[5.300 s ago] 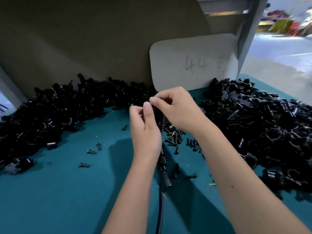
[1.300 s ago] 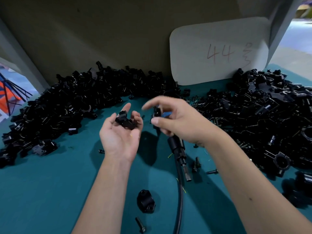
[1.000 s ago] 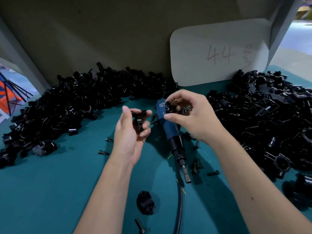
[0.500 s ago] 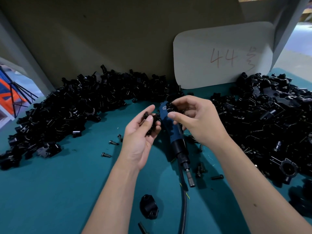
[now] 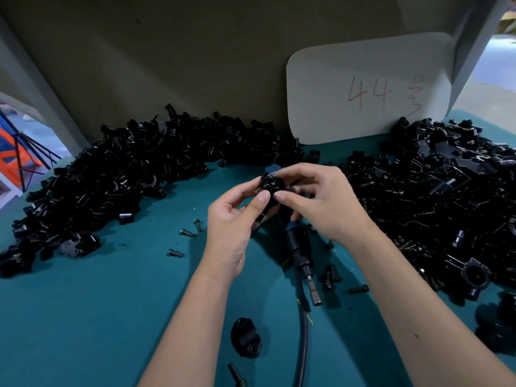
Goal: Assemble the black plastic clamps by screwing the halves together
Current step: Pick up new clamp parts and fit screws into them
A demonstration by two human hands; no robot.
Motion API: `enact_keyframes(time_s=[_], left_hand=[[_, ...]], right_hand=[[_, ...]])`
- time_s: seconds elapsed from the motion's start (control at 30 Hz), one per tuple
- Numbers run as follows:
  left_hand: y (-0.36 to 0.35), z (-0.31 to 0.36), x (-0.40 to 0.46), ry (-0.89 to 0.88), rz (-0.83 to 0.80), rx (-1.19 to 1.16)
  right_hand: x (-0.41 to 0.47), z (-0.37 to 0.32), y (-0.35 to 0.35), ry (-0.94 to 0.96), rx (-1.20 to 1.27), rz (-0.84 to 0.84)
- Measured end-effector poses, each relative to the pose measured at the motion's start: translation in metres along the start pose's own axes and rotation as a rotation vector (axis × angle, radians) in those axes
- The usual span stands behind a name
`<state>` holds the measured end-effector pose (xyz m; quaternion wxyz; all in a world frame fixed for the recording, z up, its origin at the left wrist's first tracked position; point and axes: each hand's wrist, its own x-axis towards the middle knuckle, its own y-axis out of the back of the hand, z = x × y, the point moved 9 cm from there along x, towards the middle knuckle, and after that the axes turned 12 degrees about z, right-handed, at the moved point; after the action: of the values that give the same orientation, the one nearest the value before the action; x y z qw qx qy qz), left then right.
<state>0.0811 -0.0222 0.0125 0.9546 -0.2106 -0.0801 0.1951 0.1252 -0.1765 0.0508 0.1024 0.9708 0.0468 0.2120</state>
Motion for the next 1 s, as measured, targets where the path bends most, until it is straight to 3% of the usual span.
enact_keyframes(time_s=[0.3, 0.63, 0.7, 0.83, 1.0], left_hand=[[-0.007, -0.007, -0.004, 0.069, -0.028, -0.029], [-0.022, -0.008, -0.013, 0.064, -0.077, -0.024], [-0.021, -0.009, -0.012, 0.061, -0.060, -0.013], [-0.013, -0.011, -0.009, 0.094, 0.013, -0.033], [-0.006, -0.008, -0.006, 0.111, 0.081, -0.102]], right_hand=[[-0.001, 0.000, 0.003, -0.056, 0.119, -0.174], [-0.004, -0.011, 0.020, -0.083, 0.061, -0.216], [-0.003, -0.009, 0.023, -0.080, -0.053, -0.229], [0.006, 0.008, 0.046, -0.022, -0.722, -0.228], [-0.003, 0.026, 0.055, -0.183, -0.788, -0.260]])
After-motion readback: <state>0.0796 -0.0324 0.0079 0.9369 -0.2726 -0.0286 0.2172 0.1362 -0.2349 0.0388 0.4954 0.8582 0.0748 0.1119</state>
